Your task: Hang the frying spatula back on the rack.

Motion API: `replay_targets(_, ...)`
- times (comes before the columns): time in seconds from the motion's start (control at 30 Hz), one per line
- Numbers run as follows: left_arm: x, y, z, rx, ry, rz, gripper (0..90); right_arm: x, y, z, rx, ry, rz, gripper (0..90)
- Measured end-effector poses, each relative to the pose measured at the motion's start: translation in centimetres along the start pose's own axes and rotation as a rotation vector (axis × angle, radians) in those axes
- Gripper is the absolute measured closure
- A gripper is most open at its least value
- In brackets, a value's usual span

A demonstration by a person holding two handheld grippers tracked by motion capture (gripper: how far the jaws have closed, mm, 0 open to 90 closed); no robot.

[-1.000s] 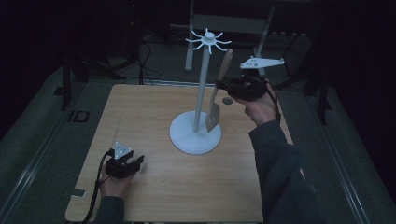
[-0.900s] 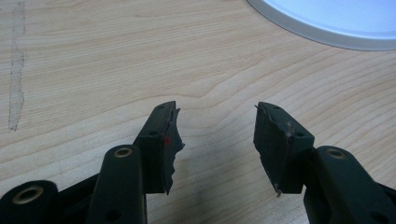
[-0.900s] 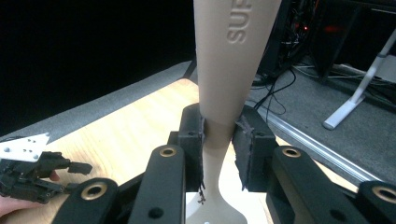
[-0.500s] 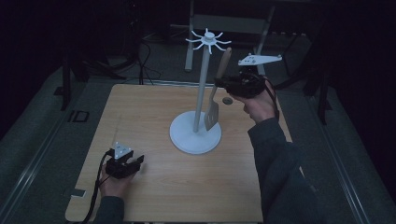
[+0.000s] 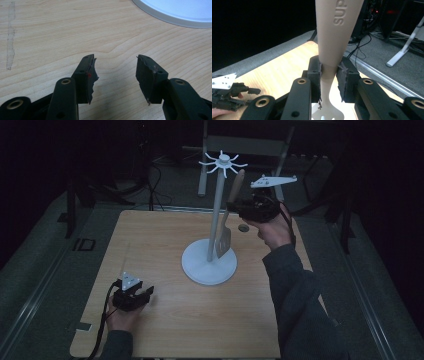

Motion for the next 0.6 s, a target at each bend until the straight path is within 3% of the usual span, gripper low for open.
replay_targets(0.6, 0.0, -0.1, 0.0, -0.001, 0.001, -0.006, 49.8, 1.2, 0.1, 0.0, 0.015, 0.014, 0.006, 74.1)
Point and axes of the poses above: each handheld gripper's, and its own axes: x roughly forward along the jaws, y roughly out of its underside, z roughly to its left, the point moved 7 cm from there along x, roughly forward along the jaws, and after that the axes turned 8 degrees about -z, right-handed, at the moved point
